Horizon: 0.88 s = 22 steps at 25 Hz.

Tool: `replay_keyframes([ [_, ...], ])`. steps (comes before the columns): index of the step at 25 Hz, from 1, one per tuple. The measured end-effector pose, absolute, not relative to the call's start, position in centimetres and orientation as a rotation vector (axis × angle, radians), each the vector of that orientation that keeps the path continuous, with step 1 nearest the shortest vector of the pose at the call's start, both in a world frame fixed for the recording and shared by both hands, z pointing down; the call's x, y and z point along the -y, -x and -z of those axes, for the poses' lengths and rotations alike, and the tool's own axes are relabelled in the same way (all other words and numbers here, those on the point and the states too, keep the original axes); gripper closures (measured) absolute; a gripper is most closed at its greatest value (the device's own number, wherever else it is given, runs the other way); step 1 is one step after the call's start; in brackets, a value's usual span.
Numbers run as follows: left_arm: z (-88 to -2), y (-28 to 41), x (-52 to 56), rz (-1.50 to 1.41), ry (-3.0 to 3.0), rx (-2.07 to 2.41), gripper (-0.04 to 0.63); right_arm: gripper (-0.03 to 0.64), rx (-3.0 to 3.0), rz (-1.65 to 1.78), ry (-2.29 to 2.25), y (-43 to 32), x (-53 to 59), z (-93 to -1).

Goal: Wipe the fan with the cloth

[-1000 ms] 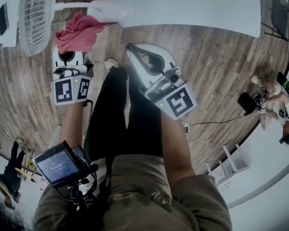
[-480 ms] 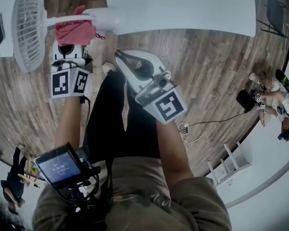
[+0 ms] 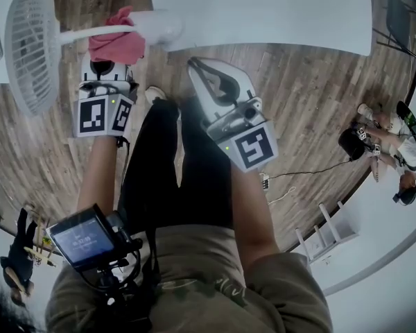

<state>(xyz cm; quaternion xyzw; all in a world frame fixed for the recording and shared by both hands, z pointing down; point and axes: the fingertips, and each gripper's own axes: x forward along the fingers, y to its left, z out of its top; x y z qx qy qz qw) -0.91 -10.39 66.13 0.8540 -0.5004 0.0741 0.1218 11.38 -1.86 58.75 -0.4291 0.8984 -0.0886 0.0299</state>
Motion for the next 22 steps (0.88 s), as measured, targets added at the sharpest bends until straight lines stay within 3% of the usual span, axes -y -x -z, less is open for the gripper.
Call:
replay_keyframes([
  [22, -67.0, 1.4, 10.4, -0.350, -2.614, 1.442, 0.508, 0.607, -2.815, 0.339, 1.203, -9.0, 0.9, -60.4],
])
